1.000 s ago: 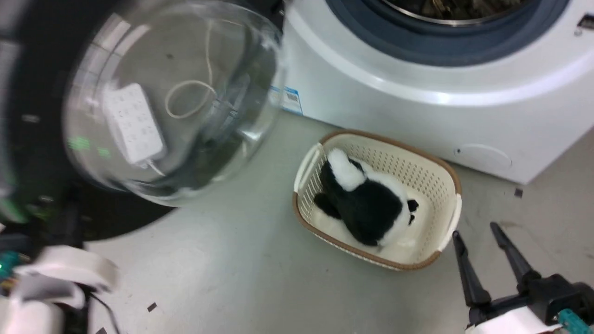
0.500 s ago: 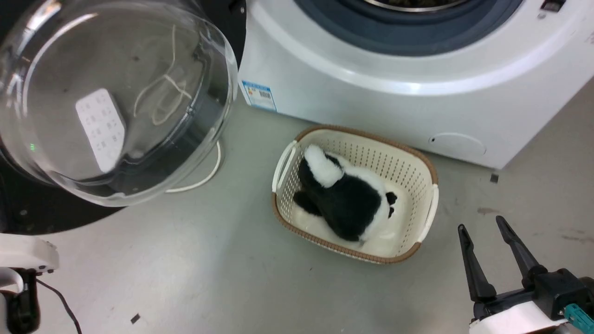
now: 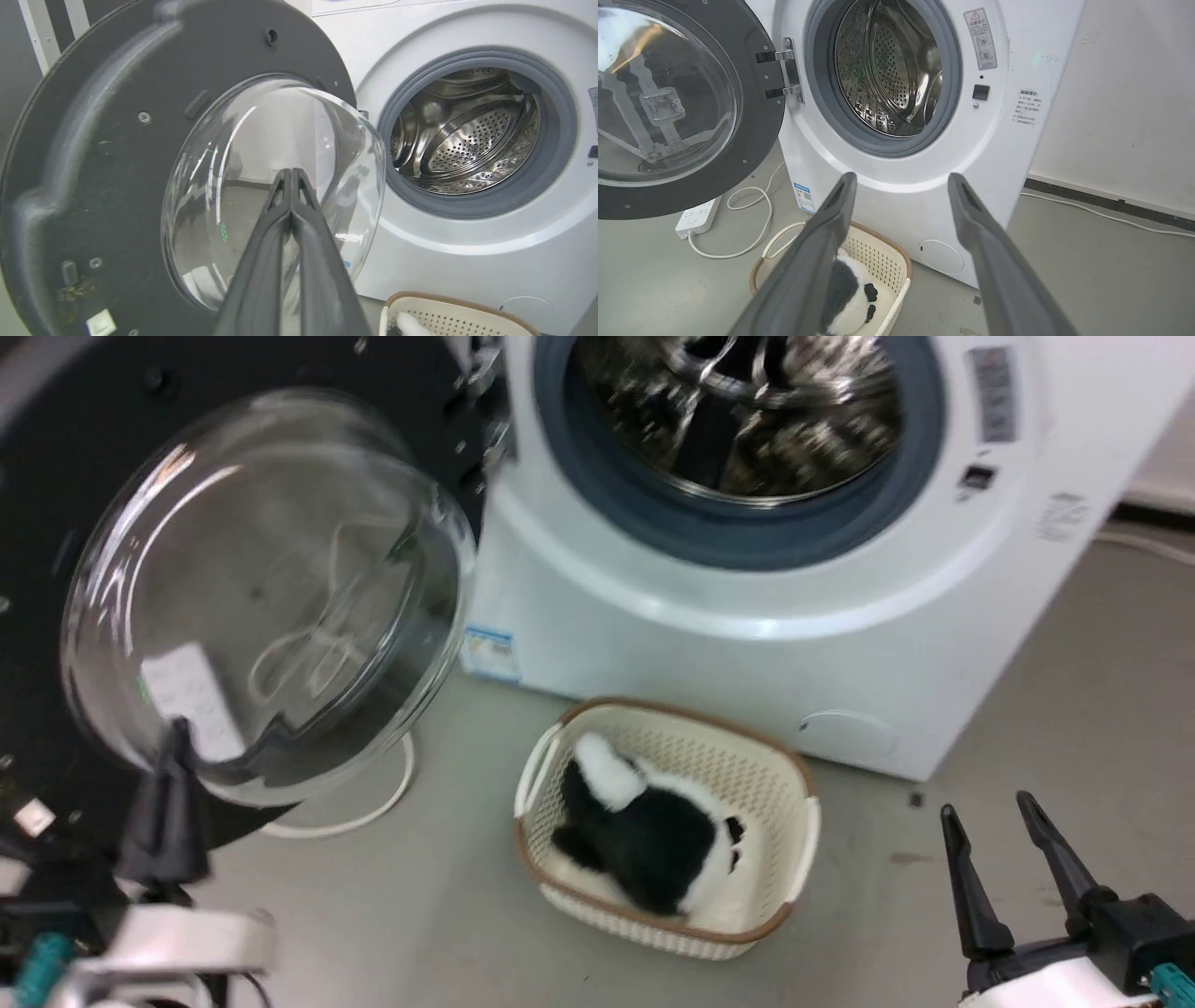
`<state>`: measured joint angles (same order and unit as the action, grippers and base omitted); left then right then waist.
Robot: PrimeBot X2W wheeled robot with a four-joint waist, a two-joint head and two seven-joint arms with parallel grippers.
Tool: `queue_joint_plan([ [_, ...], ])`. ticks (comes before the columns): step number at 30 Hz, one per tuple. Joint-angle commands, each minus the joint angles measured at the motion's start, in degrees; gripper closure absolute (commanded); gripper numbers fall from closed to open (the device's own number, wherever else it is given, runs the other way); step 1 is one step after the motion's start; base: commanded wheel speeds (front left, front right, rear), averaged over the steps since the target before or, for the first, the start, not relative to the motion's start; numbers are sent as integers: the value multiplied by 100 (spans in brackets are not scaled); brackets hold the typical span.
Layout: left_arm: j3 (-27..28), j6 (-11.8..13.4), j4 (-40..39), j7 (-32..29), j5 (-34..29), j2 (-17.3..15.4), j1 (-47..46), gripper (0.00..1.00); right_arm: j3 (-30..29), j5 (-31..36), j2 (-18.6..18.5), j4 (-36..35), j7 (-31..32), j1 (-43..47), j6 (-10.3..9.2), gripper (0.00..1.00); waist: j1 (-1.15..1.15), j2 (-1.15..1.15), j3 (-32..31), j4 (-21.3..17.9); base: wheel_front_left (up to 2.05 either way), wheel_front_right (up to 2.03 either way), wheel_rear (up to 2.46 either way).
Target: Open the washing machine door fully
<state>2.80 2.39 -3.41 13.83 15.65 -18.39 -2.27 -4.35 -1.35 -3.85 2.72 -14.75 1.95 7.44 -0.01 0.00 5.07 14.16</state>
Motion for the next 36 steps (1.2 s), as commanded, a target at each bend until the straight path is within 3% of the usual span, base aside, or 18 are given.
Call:
queue_joint_plan([
  [1,-58,15,-67,-16,-24,67,117,100,-39,22,24,-44,-25,68,5,0,1,0,-266,-266,0,0,0],
  [6,-297,115,-141,5,-33,380,472,98,-37,81,74,-143,-25,186,5,0,1,0,-524,-641,0,0,0],
  [7,-335,137,-108,18,-59,424,539,56,-17,94,79,-150,-25,211,5,0,1,0,-557,-714,0,0,0],
  [8,-379,157,-74,28,-70,482,601,0,5,101,83,-153,-25,229,5,0,1,0,-591,-793,0,0,0],
  [15,-637,136,196,94,-91,821,875,0,94,10,95,-181,-25,302,5,0,1,0,-664,-1167,0,0,0],
  [24,-817,98,317,115,-247,1160,1045,0,184,-108,96,-136,-25,364,5,0,1,0,-701,-1329,0,0,0],
  [36,-812,-37,419,117,-591,1307,908,0,203,-194,97,0,-25,337,5,0,1,0,-688,-1374,0,0,0],
])
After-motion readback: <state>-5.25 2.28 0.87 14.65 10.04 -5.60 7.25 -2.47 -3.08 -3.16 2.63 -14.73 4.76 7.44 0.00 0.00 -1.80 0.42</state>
